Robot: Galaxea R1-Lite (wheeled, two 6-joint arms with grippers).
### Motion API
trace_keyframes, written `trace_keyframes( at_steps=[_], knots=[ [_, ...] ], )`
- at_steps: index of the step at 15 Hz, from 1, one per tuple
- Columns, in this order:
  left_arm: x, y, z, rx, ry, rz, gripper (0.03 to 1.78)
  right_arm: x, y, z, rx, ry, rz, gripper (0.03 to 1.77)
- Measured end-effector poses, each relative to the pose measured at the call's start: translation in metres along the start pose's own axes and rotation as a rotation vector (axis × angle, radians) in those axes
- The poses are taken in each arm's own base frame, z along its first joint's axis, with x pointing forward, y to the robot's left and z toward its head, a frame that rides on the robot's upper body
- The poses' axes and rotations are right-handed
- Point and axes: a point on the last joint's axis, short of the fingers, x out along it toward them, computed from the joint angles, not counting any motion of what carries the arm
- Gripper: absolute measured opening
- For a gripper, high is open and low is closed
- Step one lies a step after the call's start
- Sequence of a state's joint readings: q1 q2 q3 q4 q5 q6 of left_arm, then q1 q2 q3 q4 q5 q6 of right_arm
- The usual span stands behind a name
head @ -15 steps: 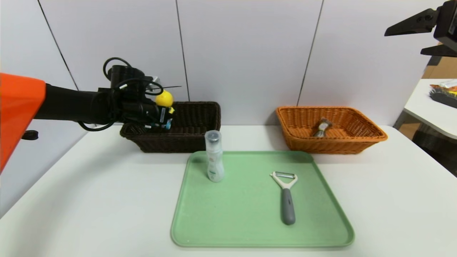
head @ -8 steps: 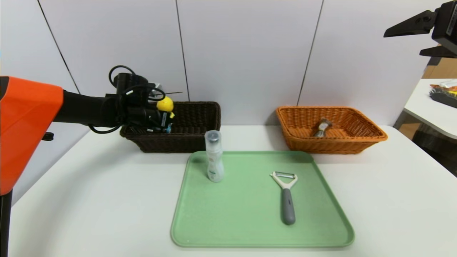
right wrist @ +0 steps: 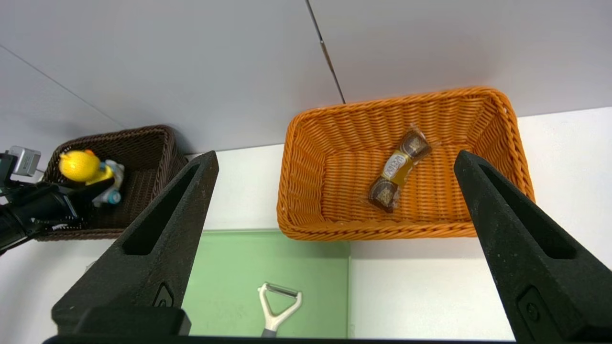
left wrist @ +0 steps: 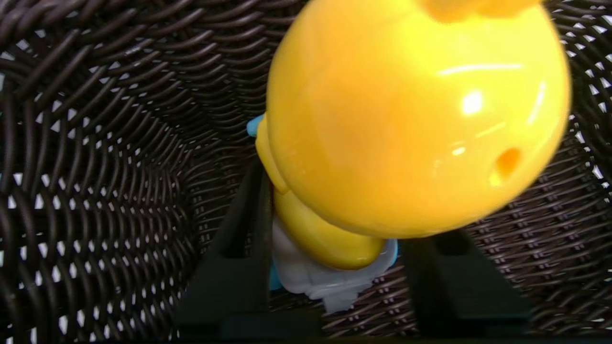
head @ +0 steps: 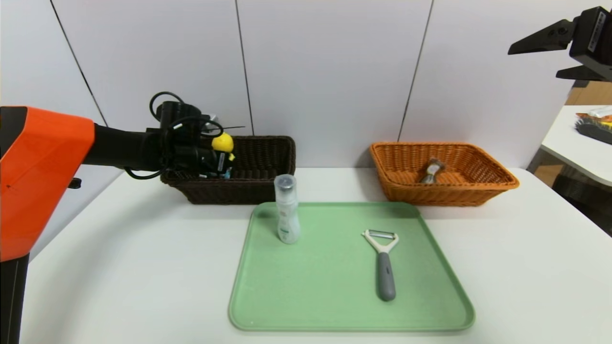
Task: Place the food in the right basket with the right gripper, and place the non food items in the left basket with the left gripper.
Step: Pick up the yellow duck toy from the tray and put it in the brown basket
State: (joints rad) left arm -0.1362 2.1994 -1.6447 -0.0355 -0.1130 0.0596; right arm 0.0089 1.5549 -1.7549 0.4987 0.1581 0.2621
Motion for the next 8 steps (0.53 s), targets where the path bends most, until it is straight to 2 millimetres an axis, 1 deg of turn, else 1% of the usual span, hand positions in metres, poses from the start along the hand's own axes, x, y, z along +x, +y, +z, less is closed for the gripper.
trace_keyframes(
  at_steps=[2,5,6,8],
  knots=[
    [0.000,0.000,0.000,-0.001,-0.002,0.000,1.06,0.001,0.000,0.000,0.000,-0.003,0.002,1.70],
    [-0.002,0.000,0.002,0.000,-0.008,0.000,1.27,0.003,0.000,0.000,0.000,-0.002,0.001,1.70],
    [-0.006,-0.001,0.006,0.002,-0.021,0.001,1.32,0.003,0.000,0.000,0.001,-0.001,0.001,1.70],
    [-0.027,-0.005,0.023,0.016,-0.075,-0.002,1.41,0.003,-0.001,-0.001,0.003,0.002,0.000,1.70]
  ],
)
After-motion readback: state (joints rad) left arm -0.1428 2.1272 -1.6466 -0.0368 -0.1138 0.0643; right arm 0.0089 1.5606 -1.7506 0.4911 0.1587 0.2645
